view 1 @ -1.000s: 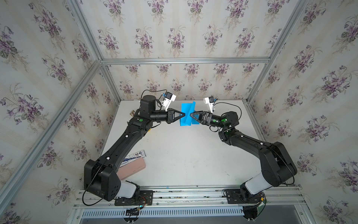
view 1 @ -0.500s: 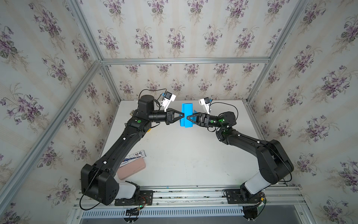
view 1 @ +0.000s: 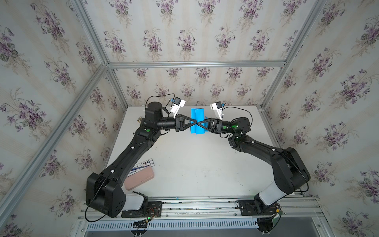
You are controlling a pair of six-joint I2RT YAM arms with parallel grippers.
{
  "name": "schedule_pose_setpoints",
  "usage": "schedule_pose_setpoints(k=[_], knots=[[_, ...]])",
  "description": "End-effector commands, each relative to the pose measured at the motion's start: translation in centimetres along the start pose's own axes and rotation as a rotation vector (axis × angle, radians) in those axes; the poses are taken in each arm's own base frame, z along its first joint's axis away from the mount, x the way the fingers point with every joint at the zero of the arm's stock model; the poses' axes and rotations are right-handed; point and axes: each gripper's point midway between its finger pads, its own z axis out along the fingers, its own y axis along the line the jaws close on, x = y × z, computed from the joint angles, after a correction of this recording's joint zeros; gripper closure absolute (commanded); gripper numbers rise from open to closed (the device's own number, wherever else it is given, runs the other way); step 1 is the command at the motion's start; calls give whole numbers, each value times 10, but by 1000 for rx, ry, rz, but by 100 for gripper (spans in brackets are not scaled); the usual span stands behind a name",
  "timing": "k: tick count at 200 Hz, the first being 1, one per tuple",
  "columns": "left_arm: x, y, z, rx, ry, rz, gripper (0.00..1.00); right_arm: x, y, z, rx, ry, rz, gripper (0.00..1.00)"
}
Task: Fold the square paper along the opposite sides
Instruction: Fold the paper.
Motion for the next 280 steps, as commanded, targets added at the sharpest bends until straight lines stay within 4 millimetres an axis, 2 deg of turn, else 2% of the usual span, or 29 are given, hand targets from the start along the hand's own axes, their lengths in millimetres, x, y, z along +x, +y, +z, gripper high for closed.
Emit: schedule_pose_setpoints(k=[1, 54, 90, 183, 217, 236, 280], knots=[[-6, -10, -2, 26, -13, 51, 74, 0, 0, 1, 2, 14, -23, 75], [-7, -11, -7, 18, -29, 57, 70, -3, -2, -1, 10, 9, -24, 78], [-10, -7, -2, 18, -33, 44, 70, -5, 1, -1, 10, 8, -33, 78], [-8, -3, 4, -27, -18, 36, 82, 3, -2, 3, 50, 37, -49, 77], [-6, 2, 4, -50, -13, 31, 92, 2, 2, 3, 48, 40, -55, 76], [-5, 5, 5, -58, -8, 27, 96, 2, 5, 3, 47, 46, -63, 73], [-15, -4, 6, 13, -39, 24, 98, 4, 23, -1, 15, 54, -91, 52]])
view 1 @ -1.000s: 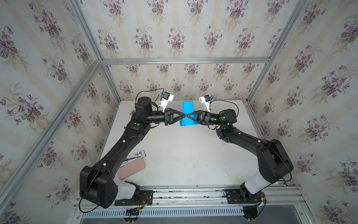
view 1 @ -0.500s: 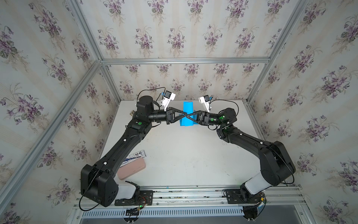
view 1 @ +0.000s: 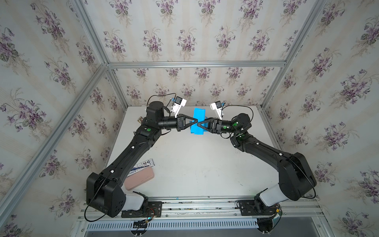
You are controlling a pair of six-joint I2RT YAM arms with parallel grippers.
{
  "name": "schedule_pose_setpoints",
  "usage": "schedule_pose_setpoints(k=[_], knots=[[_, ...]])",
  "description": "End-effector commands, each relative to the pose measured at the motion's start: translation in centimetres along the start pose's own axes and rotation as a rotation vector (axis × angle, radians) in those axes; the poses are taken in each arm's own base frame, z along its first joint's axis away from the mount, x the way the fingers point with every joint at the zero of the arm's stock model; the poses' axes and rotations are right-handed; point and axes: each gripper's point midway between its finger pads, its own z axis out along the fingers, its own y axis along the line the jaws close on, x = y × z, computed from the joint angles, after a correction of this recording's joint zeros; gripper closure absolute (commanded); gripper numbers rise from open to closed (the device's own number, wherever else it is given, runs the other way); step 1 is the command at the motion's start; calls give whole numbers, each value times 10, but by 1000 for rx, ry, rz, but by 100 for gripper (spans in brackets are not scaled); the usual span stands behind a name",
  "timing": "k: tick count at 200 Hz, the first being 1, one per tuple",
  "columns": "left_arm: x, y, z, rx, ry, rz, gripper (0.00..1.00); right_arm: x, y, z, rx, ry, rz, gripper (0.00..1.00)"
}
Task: Fold the square paper along the opposite sides
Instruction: Fold the paper.
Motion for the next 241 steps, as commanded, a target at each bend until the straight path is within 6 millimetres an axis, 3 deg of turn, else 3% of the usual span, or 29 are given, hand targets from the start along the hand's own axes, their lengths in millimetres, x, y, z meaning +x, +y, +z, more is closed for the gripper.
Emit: schedule_pose_setpoints(k=[1, 34, 38, 78, 149, 198, 241], knots=[[-11, -11, -1, 66, -33, 19, 98, 1, 14, -3, -38, 9, -42, 52], [-27, -34, -4, 182, -81, 30, 94, 1, 24, -6, -84, 5, -38, 49], [-25, -25, 1, 186, -74, 5, 94, 1, 25, -6, -92, 6, -38, 49], [-28, -32, 0, 233, -86, 7, 92, -1, 38, -8, -176, 4, -37, 52], [-24, -34, -1, 248, -89, 5, 87, -4, 42, -8, -210, 7, -26, 65], [-22, -38, 2, 257, -83, 3, 85, -4, 37, -6, -195, 11, -18, 75], [-19, -41, 2, 258, -79, 7, 82, -2, 32, -5, -169, 16, -19, 78]])
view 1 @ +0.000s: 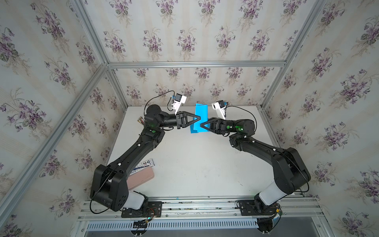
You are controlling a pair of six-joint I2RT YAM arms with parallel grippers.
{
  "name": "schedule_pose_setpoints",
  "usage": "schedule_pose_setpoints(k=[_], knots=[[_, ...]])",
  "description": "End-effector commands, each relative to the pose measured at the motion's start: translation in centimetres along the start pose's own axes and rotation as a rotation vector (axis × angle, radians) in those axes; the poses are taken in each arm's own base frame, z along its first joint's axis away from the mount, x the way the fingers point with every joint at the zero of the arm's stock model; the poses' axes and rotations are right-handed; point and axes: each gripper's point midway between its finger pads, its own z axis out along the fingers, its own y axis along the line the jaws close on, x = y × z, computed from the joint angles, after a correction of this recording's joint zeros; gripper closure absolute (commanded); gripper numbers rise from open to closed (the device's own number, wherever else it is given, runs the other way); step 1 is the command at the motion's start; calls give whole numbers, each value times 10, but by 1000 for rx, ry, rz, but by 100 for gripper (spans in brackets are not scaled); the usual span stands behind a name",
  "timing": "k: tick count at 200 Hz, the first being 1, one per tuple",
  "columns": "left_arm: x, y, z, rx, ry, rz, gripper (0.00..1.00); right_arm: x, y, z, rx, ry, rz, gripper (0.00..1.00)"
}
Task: Fold the square paper along the opposite sides
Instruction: Fold the paper.
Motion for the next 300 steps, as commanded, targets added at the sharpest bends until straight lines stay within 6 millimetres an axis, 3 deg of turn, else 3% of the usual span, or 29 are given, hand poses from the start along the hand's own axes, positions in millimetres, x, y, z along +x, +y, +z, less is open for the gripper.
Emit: schedule_pose_setpoints(k=[1, 72, 75, 79, 179, 245, 300], knots=[[-1, -8, 0, 17, -2, 38, 82, 0, 2, 1, 5, 5, -35, 78], [11, -1, 4, -3, 24, 23, 79, -2, -6, 1, 38, -3, -28, 81], [8, -13, 2, 5, 19, 48, 80, -2, -6, 1, 38, -4, -29, 81], [9, -14, 2, 6, 19, 53, 80, -2, -6, 1, 38, -5, -30, 81], [24, -11, 2, -31, 38, 49, 80, -8, -4, 1, 41, -28, -33, 83], [25, -11, 2, -46, 41, 52, 84, -4, 3, 4, 30, -28, -37, 83], [26, -13, 1, -52, 44, 57, 93, -1, 6, 7, 32, -5, -26, 81]])
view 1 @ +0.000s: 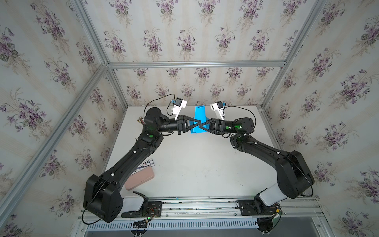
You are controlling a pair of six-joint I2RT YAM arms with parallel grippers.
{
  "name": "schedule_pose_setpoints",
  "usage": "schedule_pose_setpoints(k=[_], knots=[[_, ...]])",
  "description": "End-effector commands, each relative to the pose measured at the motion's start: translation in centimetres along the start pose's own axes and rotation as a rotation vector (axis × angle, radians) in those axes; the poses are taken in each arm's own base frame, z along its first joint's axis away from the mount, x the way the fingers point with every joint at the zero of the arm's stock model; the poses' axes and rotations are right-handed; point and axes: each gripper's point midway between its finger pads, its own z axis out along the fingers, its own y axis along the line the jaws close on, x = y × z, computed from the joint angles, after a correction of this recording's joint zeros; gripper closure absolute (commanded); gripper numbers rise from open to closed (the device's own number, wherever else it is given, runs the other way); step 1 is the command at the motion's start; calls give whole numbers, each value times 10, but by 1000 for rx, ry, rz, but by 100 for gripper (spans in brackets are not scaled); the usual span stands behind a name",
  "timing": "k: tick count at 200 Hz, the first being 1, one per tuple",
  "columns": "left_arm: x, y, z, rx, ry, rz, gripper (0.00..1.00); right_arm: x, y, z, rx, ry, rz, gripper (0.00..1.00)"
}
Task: Fold the square paper along the opposite sides
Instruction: Fold the paper.
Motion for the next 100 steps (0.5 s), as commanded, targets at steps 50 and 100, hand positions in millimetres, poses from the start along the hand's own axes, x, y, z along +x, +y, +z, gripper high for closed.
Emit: schedule_pose_setpoints(k=[50, 100], knots=[[5, -8, 0, 35, 43, 5, 90, -2, 25, 1, -42, 20, -73, 60], [-6, -19, 2, 99, 17, 8, 87, 0, 41, -1, -123, 23, -78, 59]])
